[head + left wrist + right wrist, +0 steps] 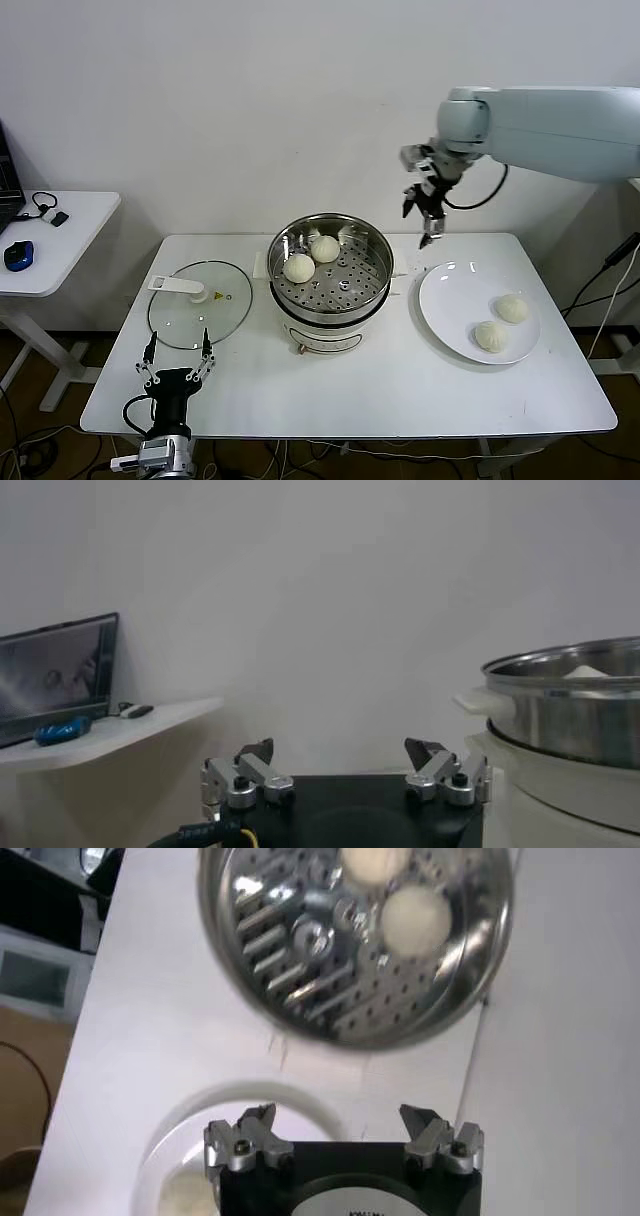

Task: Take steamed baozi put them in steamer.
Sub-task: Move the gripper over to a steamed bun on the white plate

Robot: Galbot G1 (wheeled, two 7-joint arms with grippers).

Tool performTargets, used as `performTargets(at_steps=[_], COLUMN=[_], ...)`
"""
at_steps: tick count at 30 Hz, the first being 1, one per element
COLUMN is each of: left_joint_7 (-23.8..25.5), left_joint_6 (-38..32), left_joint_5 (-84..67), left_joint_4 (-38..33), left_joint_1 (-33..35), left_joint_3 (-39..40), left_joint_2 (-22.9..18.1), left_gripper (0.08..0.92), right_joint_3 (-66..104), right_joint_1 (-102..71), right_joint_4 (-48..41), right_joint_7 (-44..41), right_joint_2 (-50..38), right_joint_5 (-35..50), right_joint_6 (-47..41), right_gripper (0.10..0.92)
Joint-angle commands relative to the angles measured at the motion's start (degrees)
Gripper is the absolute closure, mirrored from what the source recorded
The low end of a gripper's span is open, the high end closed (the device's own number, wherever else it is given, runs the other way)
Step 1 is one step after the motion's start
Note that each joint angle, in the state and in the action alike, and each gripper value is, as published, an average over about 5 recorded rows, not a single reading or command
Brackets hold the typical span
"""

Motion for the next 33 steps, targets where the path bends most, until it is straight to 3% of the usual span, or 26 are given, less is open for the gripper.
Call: performTargets(at_steps=[1,15,33], left_joint_7=[-0.17,-1.12,-1.50], left_joint_6=[-0.18,-1.09,-1.57], left_joint_5=[0.98,3.40,3.78], left_joint_4=[-0.10,0.55,1.64], left_joint_1=[0.72,1.76,1.74], left_joint_3=[-0.11,0.08,-0.14], left_joint_2=[-1.02,-2.99,-2.95], left_gripper=[0.177,0.177,0.177], right_joint_3=[0.26,10.84,22.85], right_joint_1=[-5.67,-22.55,-35.50], right_joint_4=[3.96,0.88,-6.83], right_joint_7=[-0.93,0.42,1.69], right_joint_2=[-18.95,-26.67,-24.93], right_joint_5=[-11.31,-20.47,-25.27], right_joint_6=[5.84,7.38,8.34], right_gripper=[0.203,0.203,0.203])
